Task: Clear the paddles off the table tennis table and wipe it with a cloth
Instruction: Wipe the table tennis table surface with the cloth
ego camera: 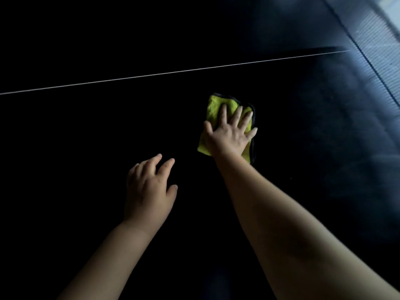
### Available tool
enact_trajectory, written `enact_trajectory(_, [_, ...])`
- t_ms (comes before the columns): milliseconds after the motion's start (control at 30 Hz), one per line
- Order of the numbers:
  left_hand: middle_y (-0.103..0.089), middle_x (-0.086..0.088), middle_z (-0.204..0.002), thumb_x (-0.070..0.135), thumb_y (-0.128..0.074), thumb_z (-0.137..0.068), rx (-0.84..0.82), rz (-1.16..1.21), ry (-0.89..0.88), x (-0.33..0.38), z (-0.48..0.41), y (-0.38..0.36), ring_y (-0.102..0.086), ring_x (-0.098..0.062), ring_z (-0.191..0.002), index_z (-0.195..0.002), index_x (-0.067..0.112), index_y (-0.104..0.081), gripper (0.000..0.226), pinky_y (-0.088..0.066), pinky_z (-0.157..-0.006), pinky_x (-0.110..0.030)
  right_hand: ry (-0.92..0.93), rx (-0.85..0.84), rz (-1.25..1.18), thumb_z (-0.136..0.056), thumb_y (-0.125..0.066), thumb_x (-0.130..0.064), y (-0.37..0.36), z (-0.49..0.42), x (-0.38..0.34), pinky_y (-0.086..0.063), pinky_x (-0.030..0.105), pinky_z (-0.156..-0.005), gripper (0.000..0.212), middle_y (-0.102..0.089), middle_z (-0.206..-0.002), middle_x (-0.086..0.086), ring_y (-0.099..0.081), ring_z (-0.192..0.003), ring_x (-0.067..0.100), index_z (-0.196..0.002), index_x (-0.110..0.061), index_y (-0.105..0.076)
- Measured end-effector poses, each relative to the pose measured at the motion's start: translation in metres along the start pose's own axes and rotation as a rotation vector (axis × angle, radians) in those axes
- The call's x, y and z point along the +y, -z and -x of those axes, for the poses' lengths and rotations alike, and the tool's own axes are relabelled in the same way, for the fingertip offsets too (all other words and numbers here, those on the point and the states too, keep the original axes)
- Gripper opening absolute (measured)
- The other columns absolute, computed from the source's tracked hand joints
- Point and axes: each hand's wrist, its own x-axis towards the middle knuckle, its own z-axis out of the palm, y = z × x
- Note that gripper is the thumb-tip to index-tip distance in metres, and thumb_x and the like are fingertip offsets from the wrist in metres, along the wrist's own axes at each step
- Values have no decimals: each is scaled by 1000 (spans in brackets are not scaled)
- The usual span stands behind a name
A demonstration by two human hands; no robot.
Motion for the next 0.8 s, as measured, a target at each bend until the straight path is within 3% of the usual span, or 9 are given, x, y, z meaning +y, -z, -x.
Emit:
enact_trajectory(500, [-60,-18,-121,18,-87,-56,28,-106,-78,13,222,26,-57,-39,-107,-116,10,-65,64,-44,-93,-53,103,-108,13,-92,-27,-67,-21,280,135,10,56,-117,73,17,-163,0,26,-146,26,-154,-41,2])
enact_trajectory(700, [-64,-15,-115,20,-92,-48,6,-156,-142,38,312,35,-61,-35,-102,-112,11,-68,69,-50,-86,-50,20,-162,1,-98,-22,-58,-19,369,209,11,50,-119,66,24,-160,-2,32,-143,22,-151,-41,13])
enact_trajectory(800, [-65,-15,-112,21,-94,-43,-38,-175,-172,60,334,38,-63,-34,-99,-109,11,-69,71,-51,-83,-49,17,-182,-30,-101,-28,-47,-8,396,235,4,44,-121,63,19,-162,-4,25,-146,21,-153,-39,7])
